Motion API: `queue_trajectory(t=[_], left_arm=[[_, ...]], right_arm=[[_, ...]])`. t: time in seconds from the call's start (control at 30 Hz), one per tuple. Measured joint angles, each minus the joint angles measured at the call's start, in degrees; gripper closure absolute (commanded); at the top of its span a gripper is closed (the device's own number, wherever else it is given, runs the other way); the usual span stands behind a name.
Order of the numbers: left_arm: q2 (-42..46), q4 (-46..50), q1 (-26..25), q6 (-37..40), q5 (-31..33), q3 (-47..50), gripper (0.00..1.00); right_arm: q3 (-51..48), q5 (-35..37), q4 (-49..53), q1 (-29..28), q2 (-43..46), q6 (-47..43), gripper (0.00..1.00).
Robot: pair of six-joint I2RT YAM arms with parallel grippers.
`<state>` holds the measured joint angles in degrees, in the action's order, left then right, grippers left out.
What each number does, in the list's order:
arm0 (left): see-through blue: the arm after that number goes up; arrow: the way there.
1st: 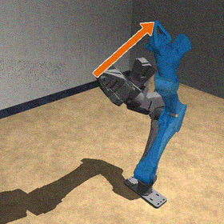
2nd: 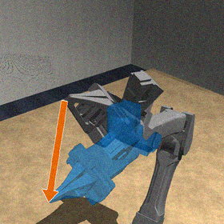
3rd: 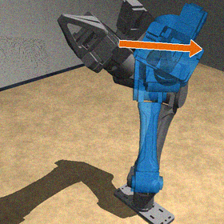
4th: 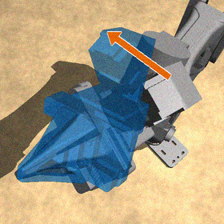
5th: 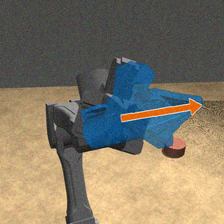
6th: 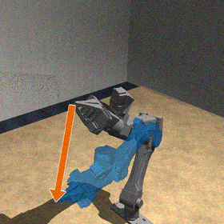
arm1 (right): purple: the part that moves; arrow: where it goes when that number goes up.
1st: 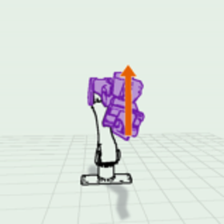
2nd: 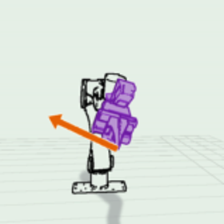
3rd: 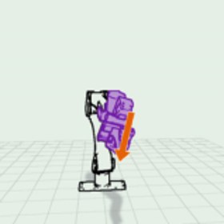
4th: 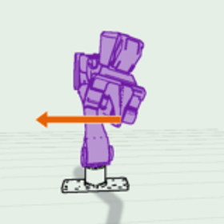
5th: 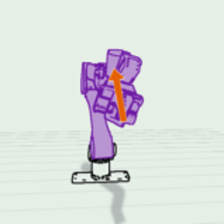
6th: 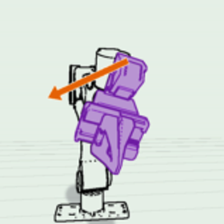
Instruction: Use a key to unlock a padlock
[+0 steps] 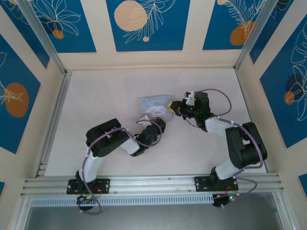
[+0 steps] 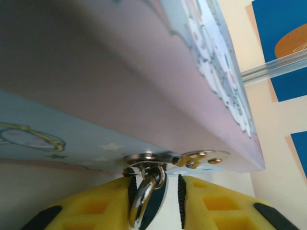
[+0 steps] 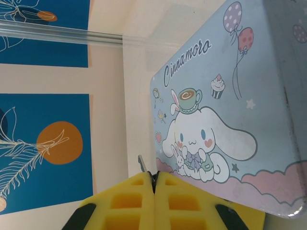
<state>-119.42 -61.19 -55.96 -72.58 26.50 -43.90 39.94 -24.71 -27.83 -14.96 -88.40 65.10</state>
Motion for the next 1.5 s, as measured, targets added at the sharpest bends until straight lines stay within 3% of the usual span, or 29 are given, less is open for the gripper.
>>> queue_trajectory(t=[0.43,0.57,0.97,1.5], left_arm=[[0.26,-0.15,0.11,-0.11,-0.46,0.76,1.0],[1.68,-0.04,0.81,-0.66,-3.19,2.27,1.0],[7.65,4.74,7.13,-0.55,-21.35,5.18,1.0],[14.88,12.83,13.42,-2.38,-40.76,5.38,1.0]], right_arm=[[-3.45,-1.2,0.42,0.74,4.31,-0.02,1.0],[-7.48,-1.81,0.87,0.74,8.9,-0.04,1.0],[-19.34,-6.82,3.08,0.74,16.28,-2.03,1.0],[-21.05,-11.87,-2.21,0.57,10.6,-0.68,1.0]])
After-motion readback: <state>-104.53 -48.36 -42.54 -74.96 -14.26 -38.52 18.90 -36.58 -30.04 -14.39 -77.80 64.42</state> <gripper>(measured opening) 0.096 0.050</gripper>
